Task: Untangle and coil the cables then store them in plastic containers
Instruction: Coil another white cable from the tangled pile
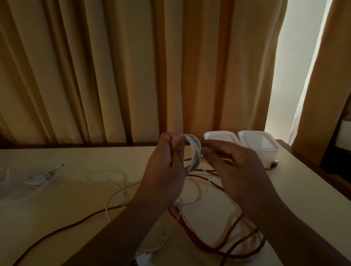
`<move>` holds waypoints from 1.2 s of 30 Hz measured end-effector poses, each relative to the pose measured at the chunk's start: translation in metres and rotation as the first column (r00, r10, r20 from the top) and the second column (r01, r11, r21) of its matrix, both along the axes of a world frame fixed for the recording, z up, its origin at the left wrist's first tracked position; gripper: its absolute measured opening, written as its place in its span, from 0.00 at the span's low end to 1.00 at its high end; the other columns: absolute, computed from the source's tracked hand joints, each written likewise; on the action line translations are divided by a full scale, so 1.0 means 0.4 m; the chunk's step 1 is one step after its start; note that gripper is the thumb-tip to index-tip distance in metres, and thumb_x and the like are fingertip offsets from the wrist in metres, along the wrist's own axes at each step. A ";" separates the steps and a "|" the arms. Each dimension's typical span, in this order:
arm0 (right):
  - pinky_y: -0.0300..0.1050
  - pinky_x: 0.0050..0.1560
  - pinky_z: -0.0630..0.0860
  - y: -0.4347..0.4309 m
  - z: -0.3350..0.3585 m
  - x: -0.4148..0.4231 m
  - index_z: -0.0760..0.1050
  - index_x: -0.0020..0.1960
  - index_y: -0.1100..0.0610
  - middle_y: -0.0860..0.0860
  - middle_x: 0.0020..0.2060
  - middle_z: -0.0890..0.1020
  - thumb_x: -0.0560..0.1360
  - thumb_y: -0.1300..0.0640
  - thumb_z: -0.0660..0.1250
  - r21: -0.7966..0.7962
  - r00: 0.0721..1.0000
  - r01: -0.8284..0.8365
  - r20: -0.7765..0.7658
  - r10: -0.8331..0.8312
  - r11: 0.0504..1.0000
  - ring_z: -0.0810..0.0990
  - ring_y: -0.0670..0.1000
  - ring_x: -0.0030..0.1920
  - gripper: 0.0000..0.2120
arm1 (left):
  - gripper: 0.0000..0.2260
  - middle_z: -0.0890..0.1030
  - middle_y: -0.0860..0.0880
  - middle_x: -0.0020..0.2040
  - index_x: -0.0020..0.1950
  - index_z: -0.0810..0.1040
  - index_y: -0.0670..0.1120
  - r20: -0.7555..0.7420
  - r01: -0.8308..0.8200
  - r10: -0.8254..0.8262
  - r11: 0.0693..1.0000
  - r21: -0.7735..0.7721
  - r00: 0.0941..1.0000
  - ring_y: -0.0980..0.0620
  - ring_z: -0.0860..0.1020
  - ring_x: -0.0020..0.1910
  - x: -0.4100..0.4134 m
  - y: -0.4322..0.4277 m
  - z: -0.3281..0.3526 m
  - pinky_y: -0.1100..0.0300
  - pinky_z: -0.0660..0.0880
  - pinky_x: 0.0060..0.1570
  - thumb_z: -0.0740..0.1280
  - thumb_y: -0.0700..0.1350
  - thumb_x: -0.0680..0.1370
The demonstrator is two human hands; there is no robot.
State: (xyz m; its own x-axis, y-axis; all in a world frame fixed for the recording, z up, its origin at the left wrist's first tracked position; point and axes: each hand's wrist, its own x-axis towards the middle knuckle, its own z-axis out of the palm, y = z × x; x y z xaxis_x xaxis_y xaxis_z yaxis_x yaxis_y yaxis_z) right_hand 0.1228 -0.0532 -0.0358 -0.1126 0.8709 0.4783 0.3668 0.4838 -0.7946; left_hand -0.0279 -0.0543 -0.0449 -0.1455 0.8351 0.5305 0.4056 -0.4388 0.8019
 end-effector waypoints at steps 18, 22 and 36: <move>0.53 0.59 0.81 0.017 -0.014 -0.015 0.77 0.64 0.62 0.60 0.51 0.83 0.82 0.61 0.60 -0.291 0.689 -0.544 -0.690 0.222 0.787 0.83 0.59 0.55 0.13 | 0.15 0.81 0.51 0.44 0.57 0.73 0.52 -0.039 0.102 -0.101 0.995 0.013 0.994 0.55 0.82 0.42 -0.009 0.024 -0.032 0.56 0.82 0.41 0.53 0.59 0.83; 0.51 0.56 0.82 0.017 -0.005 -0.012 0.75 0.67 0.61 0.63 0.52 0.81 0.82 0.61 0.61 -0.277 0.590 -0.647 -0.772 0.237 0.711 0.81 0.60 0.55 0.15 | 0.12 0.82 0.53 0.44 0.55 0.75 0.55 -0.018 0.085 -0.086 0.996 -0.027 0.996 0.60 0.82 0.42 -0.016 0.027 -0.025 0.65 0.78 0.39 0.54 0.56 0.86; 0.20 0.37 0.71 0.010 -0.019 -0.008 0.80 0.56 0.45 0.36 0.42 0.82 0.78 0.47 0.69 0.136 0.963 0.087 0.243 -0.118 0.987 0.80 0.32 0.41 0.08 | 0.11 0.78 0.56 0.39 0.53 0.75 0.58 -0.087 -0.143 0.142 0.990 -0.008 0.986 0.61 0.79 0.38 -0.031 0.027 -0.025 0.64 0.76 0.33 0.55 0.58 0.86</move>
